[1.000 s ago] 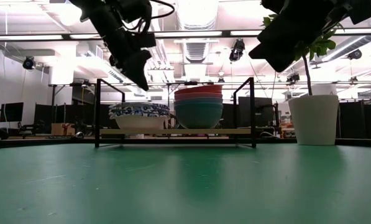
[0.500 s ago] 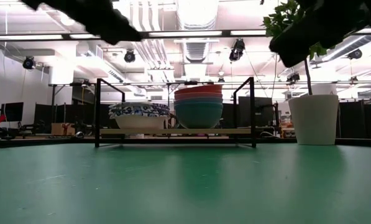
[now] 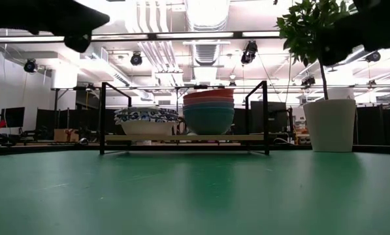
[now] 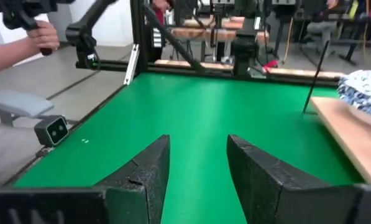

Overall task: Place and stack bowls onto a shelf
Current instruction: Return to Home Position

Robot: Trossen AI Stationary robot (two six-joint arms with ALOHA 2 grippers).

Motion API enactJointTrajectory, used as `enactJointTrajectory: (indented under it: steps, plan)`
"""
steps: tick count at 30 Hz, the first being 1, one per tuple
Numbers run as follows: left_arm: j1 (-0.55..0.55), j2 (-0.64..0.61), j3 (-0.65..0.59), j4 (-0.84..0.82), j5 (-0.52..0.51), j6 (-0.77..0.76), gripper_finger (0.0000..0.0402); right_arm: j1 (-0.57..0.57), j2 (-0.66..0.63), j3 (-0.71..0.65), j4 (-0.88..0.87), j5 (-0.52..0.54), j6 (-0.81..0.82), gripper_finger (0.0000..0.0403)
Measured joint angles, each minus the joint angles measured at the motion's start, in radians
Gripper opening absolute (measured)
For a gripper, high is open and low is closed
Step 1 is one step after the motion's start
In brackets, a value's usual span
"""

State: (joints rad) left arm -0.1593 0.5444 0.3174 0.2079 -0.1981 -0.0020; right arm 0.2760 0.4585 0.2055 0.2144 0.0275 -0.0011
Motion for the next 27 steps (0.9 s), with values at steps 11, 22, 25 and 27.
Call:
enactJointTrajectory:
  steps: [11, 22, 25, 27]
  plan:
    - [0.0, -0.182, -0.152, 0.054, -0.028, 0.009, 0.0, -0.035, -0.235, -0.089, 0.008, 0.141, -0.13, 0.0121]
    - [0.0, -0.261, -0.261, 0.151, -0.031, -0.005, 0.0, -0.18, -0.347, -0.097, -0.025, 0.007, -0.195, 0.0083]
    - [0.0, -0.268, -0.269, 0.157, -0.052, -0.011, 0.0, -0.238, -0.344, -0.097, -0.03, -0.063, -0.161, 0.0069]
    - [0.0, -0.267, -0.273, 0.157, -0.057, -0.018, 0.0, -0.272, -0.334, -0.097, -0.034, -0.106, -0.136, 0.006]
